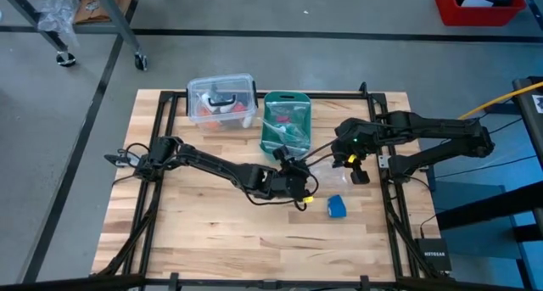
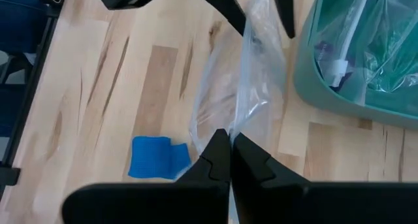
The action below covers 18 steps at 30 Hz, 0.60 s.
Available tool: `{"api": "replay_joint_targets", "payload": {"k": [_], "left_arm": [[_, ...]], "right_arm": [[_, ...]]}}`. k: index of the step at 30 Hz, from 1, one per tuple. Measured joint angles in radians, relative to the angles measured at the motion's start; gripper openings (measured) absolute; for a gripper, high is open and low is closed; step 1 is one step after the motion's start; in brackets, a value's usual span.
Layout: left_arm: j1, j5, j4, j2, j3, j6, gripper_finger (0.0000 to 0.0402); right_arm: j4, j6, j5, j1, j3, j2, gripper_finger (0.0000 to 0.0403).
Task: Roll bandage
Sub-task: Put the blue bandage into the transparent zip bag
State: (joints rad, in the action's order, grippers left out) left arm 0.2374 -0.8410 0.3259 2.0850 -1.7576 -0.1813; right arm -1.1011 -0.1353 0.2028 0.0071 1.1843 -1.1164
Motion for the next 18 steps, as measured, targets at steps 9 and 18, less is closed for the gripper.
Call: {"api": "replay_joint_targets", "payload": {"k": [9,18], "left_arm": [[0.025,0.0,0.012,0.0,0.0,0.085,0.0008],[0.039,0.0,0.027,-0.03,0.0,0.161,0.0001]], "right_arm": [[0.0,0.0,0.0,0.0,0.0,0.0,0.001],[0.052,0.0,0.001,0.0,0.0,0.0,0.0086]]}}
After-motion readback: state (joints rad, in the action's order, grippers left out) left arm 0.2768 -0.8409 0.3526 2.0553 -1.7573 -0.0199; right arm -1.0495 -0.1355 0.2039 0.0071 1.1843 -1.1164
